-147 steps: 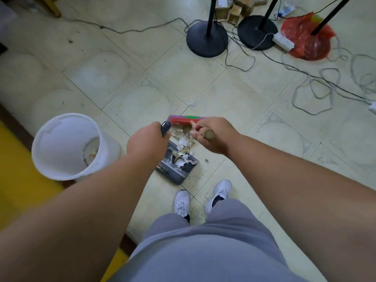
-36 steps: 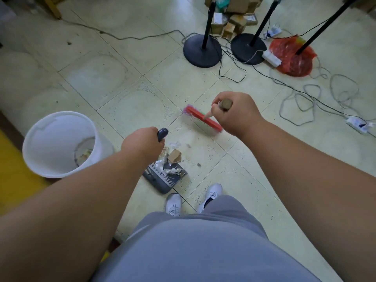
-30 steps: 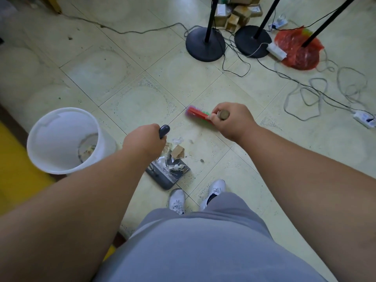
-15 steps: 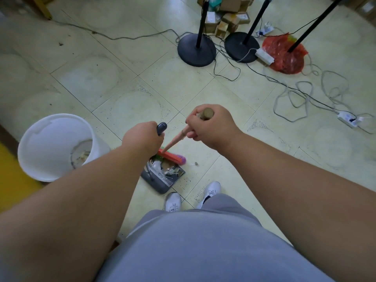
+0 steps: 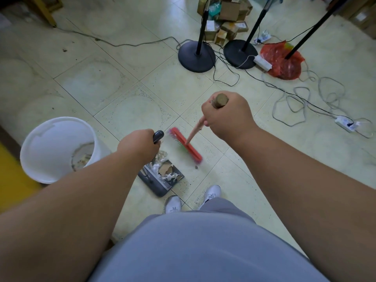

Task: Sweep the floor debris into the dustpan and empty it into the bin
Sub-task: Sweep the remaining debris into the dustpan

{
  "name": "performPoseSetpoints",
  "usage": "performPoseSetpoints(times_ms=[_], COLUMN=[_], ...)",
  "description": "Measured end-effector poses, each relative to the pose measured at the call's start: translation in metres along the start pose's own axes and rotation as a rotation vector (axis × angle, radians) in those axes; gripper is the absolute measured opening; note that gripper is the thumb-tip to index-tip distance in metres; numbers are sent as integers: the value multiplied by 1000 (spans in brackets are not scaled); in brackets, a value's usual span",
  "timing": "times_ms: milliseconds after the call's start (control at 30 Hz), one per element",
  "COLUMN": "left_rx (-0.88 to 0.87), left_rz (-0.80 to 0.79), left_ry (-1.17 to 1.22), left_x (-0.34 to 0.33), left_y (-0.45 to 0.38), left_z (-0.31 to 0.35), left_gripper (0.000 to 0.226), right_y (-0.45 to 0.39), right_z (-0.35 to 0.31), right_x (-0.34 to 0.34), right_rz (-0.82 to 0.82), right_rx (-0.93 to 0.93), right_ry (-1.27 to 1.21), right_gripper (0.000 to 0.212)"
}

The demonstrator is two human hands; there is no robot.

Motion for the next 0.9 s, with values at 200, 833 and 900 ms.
performPoseSetpoints(times_ms=[200,833,900], left_rx=[-64,-49,-40], left_rz=[-4,-14,-13], left_ry=[-30,-41,-41], left_x=[-8,-12,-11], left_y=[6,4,6], left_z=[1,-1,-2], left_gripper=[26,26,27], right_y=[10,28,28], right_z=[24,9,5], right_x=[-28,-53,-49], right_rz=[-10,-36,-38], right_rx=[2,-279,-247], right_ry=[216,-258,-243], right_gripper=[22,41,40])
Point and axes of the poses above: each hand's wrist, its own y-axis away from the middle knuckle, its own x-axis out of the back of the hand, z = x × y, the point moved 6 cm from there along -y, towards the middle knuckle, and after that the axes turned 6 degrees about -x, right-handed, at the moved point
